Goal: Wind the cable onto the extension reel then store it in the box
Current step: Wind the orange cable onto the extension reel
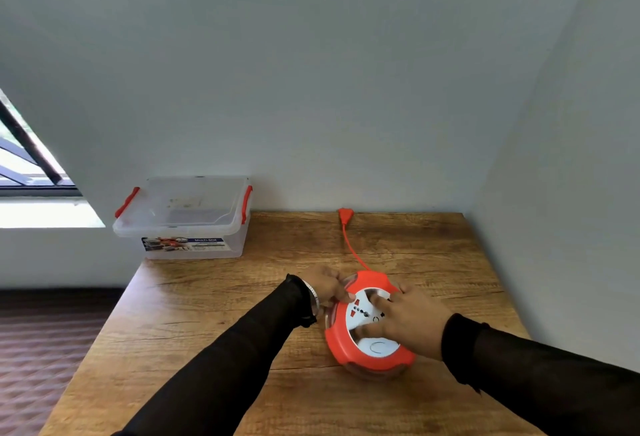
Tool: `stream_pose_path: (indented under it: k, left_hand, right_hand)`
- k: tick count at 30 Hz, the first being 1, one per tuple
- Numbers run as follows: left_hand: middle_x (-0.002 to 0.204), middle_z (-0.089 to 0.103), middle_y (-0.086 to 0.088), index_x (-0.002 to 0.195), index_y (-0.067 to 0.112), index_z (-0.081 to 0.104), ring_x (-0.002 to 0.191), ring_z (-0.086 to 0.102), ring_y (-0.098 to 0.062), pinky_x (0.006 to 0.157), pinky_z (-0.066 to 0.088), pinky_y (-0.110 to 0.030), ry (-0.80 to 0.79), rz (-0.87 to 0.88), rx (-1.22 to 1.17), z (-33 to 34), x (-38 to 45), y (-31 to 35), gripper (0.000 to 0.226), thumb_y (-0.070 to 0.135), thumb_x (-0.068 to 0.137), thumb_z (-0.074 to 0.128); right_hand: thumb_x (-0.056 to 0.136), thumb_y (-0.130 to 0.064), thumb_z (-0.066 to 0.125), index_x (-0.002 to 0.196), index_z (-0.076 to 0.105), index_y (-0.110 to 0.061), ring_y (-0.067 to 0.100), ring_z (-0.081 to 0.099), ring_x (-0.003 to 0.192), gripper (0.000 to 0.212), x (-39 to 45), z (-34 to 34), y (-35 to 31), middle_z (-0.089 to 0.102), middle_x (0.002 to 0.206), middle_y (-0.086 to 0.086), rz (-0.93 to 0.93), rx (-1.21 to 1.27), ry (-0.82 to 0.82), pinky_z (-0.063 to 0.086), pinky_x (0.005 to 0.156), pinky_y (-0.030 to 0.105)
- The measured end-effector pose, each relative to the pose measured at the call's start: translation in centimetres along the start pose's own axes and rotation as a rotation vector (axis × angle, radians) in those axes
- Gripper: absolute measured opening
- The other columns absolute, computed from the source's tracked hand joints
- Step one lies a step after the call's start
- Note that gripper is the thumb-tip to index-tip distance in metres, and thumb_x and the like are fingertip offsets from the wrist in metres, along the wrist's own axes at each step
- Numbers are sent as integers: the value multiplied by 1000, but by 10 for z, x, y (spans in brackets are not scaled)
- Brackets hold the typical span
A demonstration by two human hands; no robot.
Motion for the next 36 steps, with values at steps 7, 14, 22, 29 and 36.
stream_pose_path:
  k: [7,14,22,29,36]
  left_hand:
    - [50,67,0,69,9,67,44,64,-13,41,50,-22,78,17,-345,11,-5,-23,26,-15,78,63]
    - [66,68,-12,82,3,65,52,65,-24,43,53,-27,184,77,-564,26,-11,-31,21,-17,77,61]
    - [87,66,-22,87,1,63,77,62,-31,73,52,-44,298,160,-676,37,-18,-29,21,-17,75,64]
    - [93,69,-20,86,5,65,89,66,-35,85,54,-53,356,212,-660,37,-17,-19,27,-16,71,68]
    - [88,68,-19,80,6,64,84,65,-33,83,53,-51,337,228,-635,40,-17,-10,25,-17,71,69]
  right_hand:
    - [89,-24,49,137,28,-47,32,57,97,57,-4,6,30,59,106,12,280,195,-16,43,84,43]
    - [72,-28,48,133,36,-48,18,60,102,65,-16,16,51,67,109,-5,541,433,63,41,68,29]
    - [64,-54,57,130,42,-47,16,61,103,68,-34,32,72,65,115,-14,918,845,175,46,74,25]
    - [67,-43,67,132,46,-36,19,54,117,69,-43,38,77,55,134,-7,1065,1135,270,48,91,33]
    - [68,-40,71,135,45,-30,22,52,120,73,-44,49,82,52,138,0,1100,1251,254,47,93,33]
Point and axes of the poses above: each hand's wrist, its own x-axis towards the middle knuckle, its own z-axis out of the palm, y = z × x, the point moved 10 cm from there along x, towards the middle knuckle
